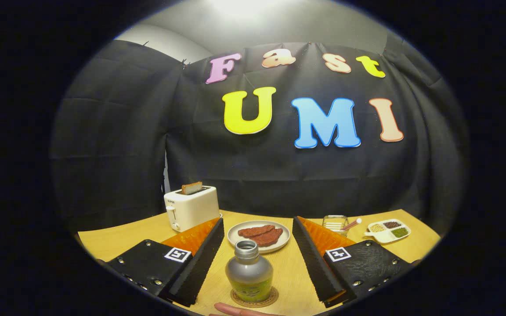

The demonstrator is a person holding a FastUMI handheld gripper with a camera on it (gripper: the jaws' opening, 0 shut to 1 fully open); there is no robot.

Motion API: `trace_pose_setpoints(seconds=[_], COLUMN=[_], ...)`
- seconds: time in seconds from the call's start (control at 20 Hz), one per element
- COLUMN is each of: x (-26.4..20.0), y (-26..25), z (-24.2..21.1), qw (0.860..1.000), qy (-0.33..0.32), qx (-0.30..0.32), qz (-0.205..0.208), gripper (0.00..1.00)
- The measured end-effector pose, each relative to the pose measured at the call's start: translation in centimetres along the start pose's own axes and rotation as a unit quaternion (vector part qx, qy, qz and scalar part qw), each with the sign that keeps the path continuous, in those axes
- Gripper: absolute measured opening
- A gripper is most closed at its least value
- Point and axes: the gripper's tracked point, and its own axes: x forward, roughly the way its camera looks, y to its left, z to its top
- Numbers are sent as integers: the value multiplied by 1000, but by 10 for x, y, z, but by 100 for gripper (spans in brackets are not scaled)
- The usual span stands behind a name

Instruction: Take the bottle from table, then pour the juice into the cup, finally place the bottle on the coaster

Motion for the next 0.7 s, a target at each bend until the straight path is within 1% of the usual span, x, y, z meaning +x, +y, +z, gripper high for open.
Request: trace_pose_setpoints(seconds=[0.25, 0.35, 0.45, 0.6, 0.7], x=[-35, -47, -62, -71, -72], y=[-42, -55, -83, -107, -113], z=[63, 87, 97, 109, 112], qw=[999, 998, 996, 994, 993], qy=[-10, -23, -16, -13, -10], qx=[0, 10, 1, -12, -13], qz=[-51, -59, -85, -110, -113], gripper=[96, 96, 96, 96, 96])
